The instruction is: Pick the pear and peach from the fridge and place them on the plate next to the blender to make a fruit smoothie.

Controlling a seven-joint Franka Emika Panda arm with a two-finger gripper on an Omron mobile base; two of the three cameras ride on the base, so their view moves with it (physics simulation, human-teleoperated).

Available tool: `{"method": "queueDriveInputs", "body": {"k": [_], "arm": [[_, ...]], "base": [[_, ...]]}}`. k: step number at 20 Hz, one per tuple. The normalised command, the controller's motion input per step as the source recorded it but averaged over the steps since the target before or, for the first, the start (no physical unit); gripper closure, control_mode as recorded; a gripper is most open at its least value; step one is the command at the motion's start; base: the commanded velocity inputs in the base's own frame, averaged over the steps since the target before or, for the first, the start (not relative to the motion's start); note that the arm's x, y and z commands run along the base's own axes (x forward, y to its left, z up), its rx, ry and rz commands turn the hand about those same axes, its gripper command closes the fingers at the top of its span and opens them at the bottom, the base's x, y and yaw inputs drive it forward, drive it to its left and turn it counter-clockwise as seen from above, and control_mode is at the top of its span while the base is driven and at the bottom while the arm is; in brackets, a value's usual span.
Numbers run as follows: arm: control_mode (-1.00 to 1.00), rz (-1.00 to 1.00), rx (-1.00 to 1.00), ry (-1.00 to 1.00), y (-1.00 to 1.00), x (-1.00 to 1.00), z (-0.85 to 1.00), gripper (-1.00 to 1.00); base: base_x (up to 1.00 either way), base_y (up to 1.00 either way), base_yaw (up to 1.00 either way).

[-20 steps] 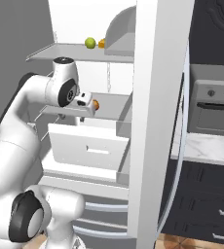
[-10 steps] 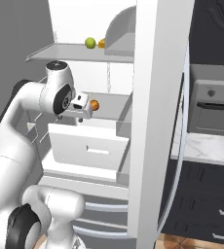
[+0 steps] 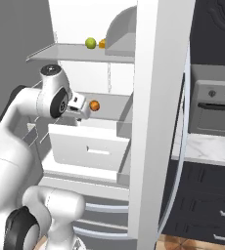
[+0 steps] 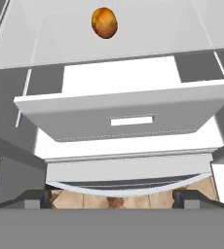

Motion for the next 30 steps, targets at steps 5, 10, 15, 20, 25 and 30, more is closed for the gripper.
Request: {"method": "queueDriveInputs", "body": {"k": [5, 10, 15, 20, 25, 30], "arm": [[-1.00, 0.00, 0.00, 0.00, 0.26, 0.52, 0.00, -1.00], [-1.00, 0.00, 0.00, 0.00, 0.14, 0.68, -0.03, -1.00], [-1.00, 0.00, 0.00, 0.00, 0.00, 0.41, -0.04, -1.00], [-1.00, 0.00, 0.00, 0.00, -0.05, 0.21, -0.32, -1.00], [-1.00, 0.00, 0.00, 0.00, -0.02, 0.32, -0.16, -1.00], [-1.00, 0.00, 0.00, 0.00, -0.02, 0.36, -0.15, -1.00]], "base": [[0.00, 0.00, 0.00], [0.00, 0.00, 0.00], [0.00, 0.00, 0.00], [0.00, 0.00, 0.00], [0.00, 0.00, 0.00], [0.00, 0.00, 0.00]]}}
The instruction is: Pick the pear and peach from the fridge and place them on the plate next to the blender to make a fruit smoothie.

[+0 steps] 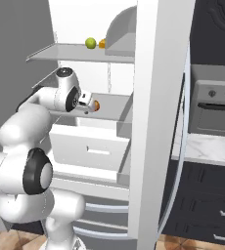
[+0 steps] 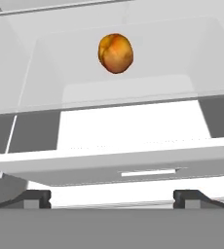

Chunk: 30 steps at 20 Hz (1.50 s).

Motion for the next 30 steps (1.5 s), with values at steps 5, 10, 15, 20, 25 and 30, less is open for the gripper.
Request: {"method": "queueDriveInputs", "body": {"k": [5, 10, 15, 20, 25, 30], "arm": [[-1.00, 0.00, 0.00, 0.00, -0.03, 0.38, -0.20, -1.00], [-1.00, 0.00, 0.00, 0.00, -0.05, 0.44, -0.15, -1.00], [-1.00, 0.00, 0.00, 0.00, -0.09, 0.35, -0.13, -1.00], [-1.00, 0.00, 0.00, 0.00, -0.01, 0.47, -0.19, -1.00], [-1.00, -0.01, 0.00, 0.00, 0.00, 0.57, -0.24, -1.00], [-1.00, 0.00, 0.00, 0.00, 0.00, 0.43, -0.15, -1.00]], "base": [[0.00, 0.00, 0.00], [0.00, 0.00, 0.00], [0.00, 0.00, 0.00], [0.00, 0.00, 0.00], [0.00, 0.00, 0.00], [0.00, 0.00, 0.00]]}}
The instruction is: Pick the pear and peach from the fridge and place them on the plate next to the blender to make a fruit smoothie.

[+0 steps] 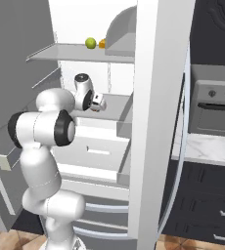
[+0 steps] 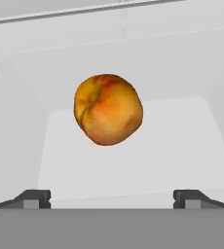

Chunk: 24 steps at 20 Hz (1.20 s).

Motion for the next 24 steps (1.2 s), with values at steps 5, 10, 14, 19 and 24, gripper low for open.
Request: {"method": "queueDriveInputs", "body": {"k": [5, 10, 14, 19, 24], "arm": [[-1.00, 0.00, 0.00, 0.00, 0.00, 0.44, -0.18, -1.00], [-1.00, 0.00, 0.00, 0.00, 0.00, 0.46, -0.24, -1.00], [-1.00, 0.00, 0.00, 0.00, 0.00, 0.43, -0.21, -1.00], [-1.00, 0.00, 0.00, 0.00, 0.00, 0.37, -0.21, -1.00], [-1.00, 0.00, 0.00, 0.00, 0.00, -0.39, -0.73, 1.00]], "base": [[0.00, 0.00, 0.00], [0.00, 0.00, 0.00], [0.00, 0.00, 0.00], [0.00, 0.00, 0.00], [0.00, 0.00, 0.00]]}}
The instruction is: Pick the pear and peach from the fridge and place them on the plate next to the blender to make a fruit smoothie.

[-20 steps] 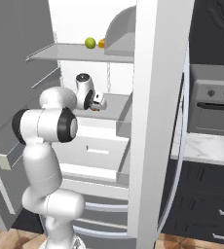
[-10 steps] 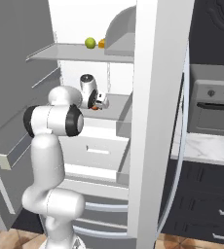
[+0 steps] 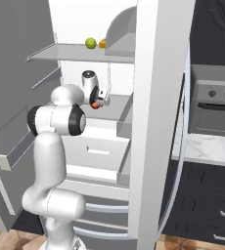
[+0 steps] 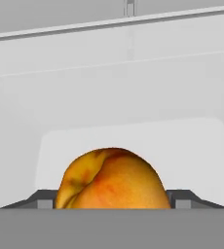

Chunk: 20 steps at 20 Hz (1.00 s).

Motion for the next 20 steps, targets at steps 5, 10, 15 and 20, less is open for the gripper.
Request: {"method": "queueDriveInputs", "body": {"k": [5, 10, 15, 20], "arm": [[-1.00, 0.00, 0.00, -0.02, 0.00, -0.10, -0.32, 1.00], [-1.00, 0.00, 0.00, -0.11, 0.02, -0.41, -0.01, 1.00], [-1.00, 0.00, -0.06, -0.29, 0.00, -0.82, 0.32, 1.00], [-1.00, -0.02, -0.07, -0.07, 0.01, -1.00, 0.94, 1.00]], "base": [[0.00, 0.00, 0.00], [0.00, 0.00, 0.00], [0.00, 0.00, 0.00], [0.00, 0.00, 0.00]]}}
